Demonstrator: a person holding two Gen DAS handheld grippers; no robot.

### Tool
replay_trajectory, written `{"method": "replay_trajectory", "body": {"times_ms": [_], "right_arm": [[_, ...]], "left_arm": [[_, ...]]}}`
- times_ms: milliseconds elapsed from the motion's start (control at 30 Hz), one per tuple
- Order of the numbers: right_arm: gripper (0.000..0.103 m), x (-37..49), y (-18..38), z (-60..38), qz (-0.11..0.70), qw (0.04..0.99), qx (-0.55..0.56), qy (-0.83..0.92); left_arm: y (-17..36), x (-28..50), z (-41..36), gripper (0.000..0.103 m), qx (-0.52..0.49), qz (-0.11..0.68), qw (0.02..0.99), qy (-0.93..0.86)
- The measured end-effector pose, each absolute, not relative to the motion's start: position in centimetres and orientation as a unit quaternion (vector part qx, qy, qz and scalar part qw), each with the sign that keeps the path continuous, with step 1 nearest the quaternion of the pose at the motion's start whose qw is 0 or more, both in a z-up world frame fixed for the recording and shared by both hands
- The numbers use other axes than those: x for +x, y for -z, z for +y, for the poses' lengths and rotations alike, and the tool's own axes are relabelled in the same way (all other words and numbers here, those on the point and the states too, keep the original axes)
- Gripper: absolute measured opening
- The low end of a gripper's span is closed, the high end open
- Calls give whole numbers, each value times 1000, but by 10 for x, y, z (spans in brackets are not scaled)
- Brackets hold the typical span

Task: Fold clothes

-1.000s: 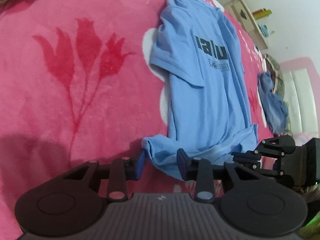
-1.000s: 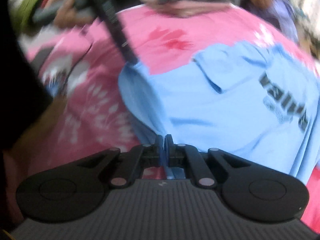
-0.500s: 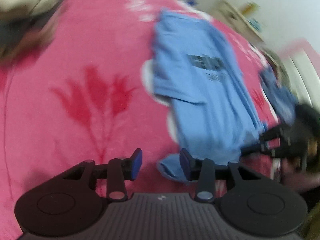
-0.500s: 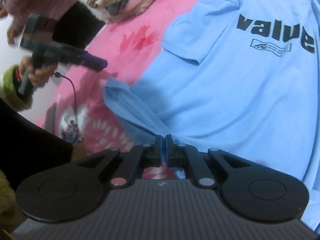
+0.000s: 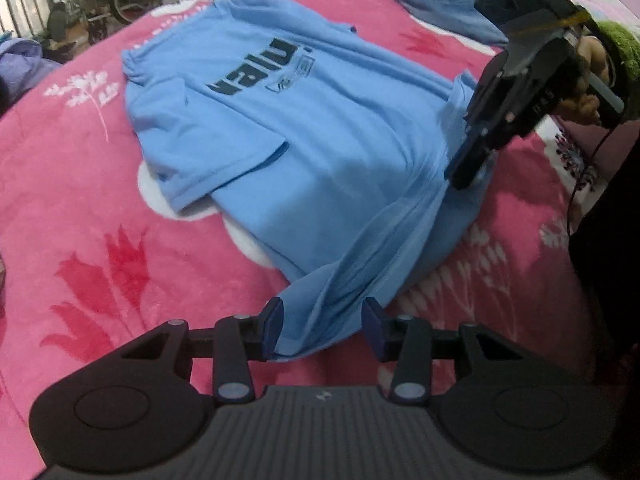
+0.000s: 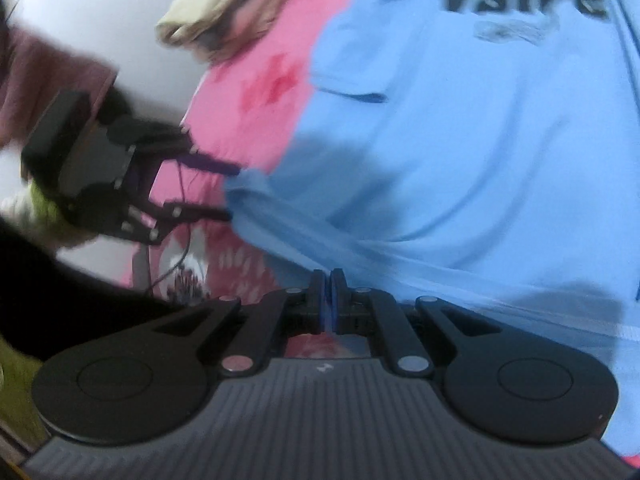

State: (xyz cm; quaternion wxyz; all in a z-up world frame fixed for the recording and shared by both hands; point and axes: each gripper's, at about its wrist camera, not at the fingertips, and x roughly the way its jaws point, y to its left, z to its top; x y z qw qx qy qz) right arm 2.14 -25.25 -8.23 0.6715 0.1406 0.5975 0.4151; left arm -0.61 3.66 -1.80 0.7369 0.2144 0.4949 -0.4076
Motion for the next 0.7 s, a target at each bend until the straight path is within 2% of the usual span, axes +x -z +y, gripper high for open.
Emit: {"method": "replay_trajectory", "body": {"times_ms": [367,433,533,600,700], "right_arm": [[1,32,109,-266,628,649,214,-373],[1,32,110,-268,632,641,230,-371],[1,30,108,-272,634,628,253,-373],[2,30,108,-270,633,633,248,-370],[5,27,99,-265,616,672,189,-365]], "left_arm": [[26,-19,22,44,266,491,704,439],[32,-20,20,38,282,489,707,426],[34,-14,24,19,275,492,710,422],[31,-2,31,15,245,503,713,422],[30,21,42,15,185,525,719,416]]}}
